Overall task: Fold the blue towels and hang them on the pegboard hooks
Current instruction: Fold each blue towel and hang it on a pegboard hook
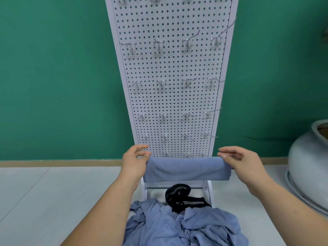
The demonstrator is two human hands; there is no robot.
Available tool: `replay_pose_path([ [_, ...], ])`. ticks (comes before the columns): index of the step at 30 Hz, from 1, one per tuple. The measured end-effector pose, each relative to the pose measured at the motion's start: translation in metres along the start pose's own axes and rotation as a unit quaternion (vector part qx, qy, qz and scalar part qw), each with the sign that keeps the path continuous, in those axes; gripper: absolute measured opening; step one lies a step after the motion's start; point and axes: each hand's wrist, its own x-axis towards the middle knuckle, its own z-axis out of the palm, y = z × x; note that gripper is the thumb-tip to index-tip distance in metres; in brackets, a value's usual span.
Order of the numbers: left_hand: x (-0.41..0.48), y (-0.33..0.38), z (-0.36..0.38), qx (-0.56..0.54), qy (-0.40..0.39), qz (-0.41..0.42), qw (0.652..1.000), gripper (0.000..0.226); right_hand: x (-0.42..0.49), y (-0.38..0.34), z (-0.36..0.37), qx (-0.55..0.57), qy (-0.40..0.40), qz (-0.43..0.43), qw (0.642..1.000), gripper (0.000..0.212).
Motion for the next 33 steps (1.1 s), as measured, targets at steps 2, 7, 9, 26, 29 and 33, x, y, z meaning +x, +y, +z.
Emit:
replay_pose_path([
  [2, -0.001, 0.002, -0.001, 0.004, -0.026, 0.005, 1.0, 0.02, 0.0, 0.0, -0.002, -0.012, -0.008, -0.011, 1.0, 0.017],
  [7, -0.005, -0.002, -0.005, 0.215, -0.135, 0.105, 0.961, 0.044, 0.0, 0.009, -0.008, -0.274, -0.063, -0.1, 0.954, 0.044],
  [9, -0.004, -0.004, -0.003, 0.286, -0.134, 0.14, 0.938, 0.045, 0.002, 0.014, -0.005, -0.344, -0.061, -0.13, 0.928, 0.041],
  [26, 0.004, 0.004, -0.003, 0.072, -0.042, 0.048, 0.995, 0.022, 0.004, -0.004, -0.011, 0.047, -0.009, 0.019, 0.999, 0.022],
  [29, 0.006, 0.002, -0.001, 0.138, -0.014, 0.076, 0.987, 0.021, 0.005, 0.0, -0.006, -0.005, 0.023, 0.021, 0.999, 0.02],
  [33, -0.009, 0.004, 0.009, 0.274, 0.027, 0.109, 0.955, 0.028, 0.004, 0.002, 0.01, -0.088, 0.063, -0.004, 0.994, 0.015],
])
